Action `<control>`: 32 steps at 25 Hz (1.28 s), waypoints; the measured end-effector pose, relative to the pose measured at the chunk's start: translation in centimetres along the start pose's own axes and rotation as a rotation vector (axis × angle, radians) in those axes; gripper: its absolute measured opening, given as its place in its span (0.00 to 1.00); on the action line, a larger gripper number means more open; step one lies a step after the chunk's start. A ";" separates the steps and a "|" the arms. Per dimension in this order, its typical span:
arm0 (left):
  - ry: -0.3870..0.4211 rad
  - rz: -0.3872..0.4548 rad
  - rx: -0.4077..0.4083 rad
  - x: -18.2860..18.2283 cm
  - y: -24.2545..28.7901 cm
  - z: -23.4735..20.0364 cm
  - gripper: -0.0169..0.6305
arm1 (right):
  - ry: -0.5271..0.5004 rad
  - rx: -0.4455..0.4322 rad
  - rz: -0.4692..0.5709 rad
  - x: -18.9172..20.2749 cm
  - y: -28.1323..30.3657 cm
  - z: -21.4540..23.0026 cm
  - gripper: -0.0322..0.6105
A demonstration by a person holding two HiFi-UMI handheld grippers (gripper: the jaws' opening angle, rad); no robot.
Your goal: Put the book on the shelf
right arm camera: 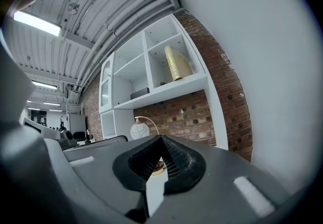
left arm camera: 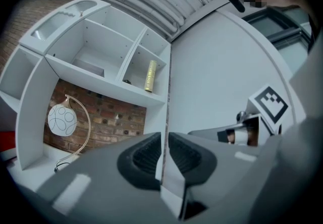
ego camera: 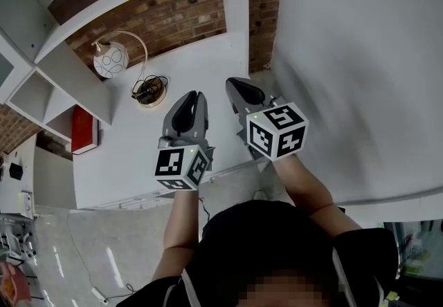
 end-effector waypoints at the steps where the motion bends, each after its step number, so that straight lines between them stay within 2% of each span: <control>1: 0.003 -0.004 0.003 0.2 -0.1 0.1 0.10 | 0.001 0.001 -0.003 0.2 -0.2 -0.1 0.05; 17: 0.021 -0.094 0.045 2.3 -0.9 0.6 0.06 | -0.003 0.027 -0.030 1.6 -1.5 -1.4 0.04; 23: 0.040 -0.068 0.045 1.9 -0.6 0.8 0.06 | -0.001 0.030 -0.038 1.8 -1.7 -1.0 0.04; 32: 0.052 -0.074 0.037 2.2 -0.6 0.9 0.06 | -0.016 0.017 -0.057 2.0 -1.4 -1.1 0.04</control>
Point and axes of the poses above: the fingertips, and each gripper's own axes: y forward along the fingers, z to its right, x out of its underside, the point moved 5 cm from there along -y, backward along the fingers, and after that the axes turned 11 degrees about -x, right-handed, at the moved point
